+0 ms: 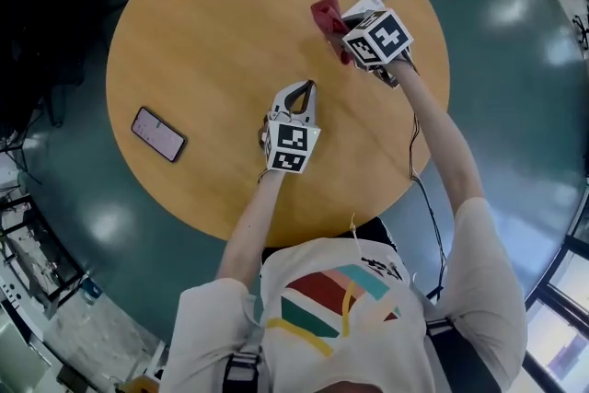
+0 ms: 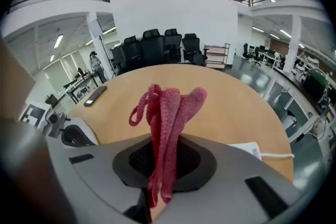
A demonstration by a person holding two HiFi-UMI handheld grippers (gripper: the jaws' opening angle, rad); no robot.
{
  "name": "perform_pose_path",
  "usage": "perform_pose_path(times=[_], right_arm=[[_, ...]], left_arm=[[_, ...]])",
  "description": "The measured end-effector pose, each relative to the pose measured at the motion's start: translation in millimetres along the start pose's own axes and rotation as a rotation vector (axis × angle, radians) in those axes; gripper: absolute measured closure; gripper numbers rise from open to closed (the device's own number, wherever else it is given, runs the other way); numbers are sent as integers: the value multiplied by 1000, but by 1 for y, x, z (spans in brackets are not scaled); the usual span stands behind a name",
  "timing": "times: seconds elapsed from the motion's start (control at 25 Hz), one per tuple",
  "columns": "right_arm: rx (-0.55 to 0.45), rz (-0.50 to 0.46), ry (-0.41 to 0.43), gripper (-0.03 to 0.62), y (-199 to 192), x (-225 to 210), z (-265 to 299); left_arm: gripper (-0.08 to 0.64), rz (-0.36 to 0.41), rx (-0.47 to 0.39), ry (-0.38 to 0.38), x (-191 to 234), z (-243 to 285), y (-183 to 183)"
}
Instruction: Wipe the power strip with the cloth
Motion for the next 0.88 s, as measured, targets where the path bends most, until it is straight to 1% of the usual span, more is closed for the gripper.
perform_pose_path(times=[0.08,0.2,0.28,0.36,0.48,0.64,0.88], right_arm=[[41,-16,6,552,2,1,16],[73,-4,-9,554,3,-2,32],[81,1,-23,552,4,-5,40],[89,2,-36,552,3,-7,45],[94,-14,-67,552,2,-6,45],[121,-37,-96,552,-4,-3,41],[156,-53,-115,552,-37,3,32]], left_arm=[[518,-15,21,-2,5,5,-10],[517,-31,37,-11,12,6,-19],[518,-64,29,-17,18,5,-19],[518,-79,14,-17,24,4,-17],[517,-78,8,-26,28,5,-18],[517,-99,-5,-42,30,5,-18],[518,-68,-27,-64,22,4,-11]])
Point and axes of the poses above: the fingertips, and each gripper's own axes: z forward along the fingers, x to its left, y out of its top, the point moved 1 cm from there along -z, backward along the fingers, and after that the axes turned 10 degrees about x, right-handed, at the moved point
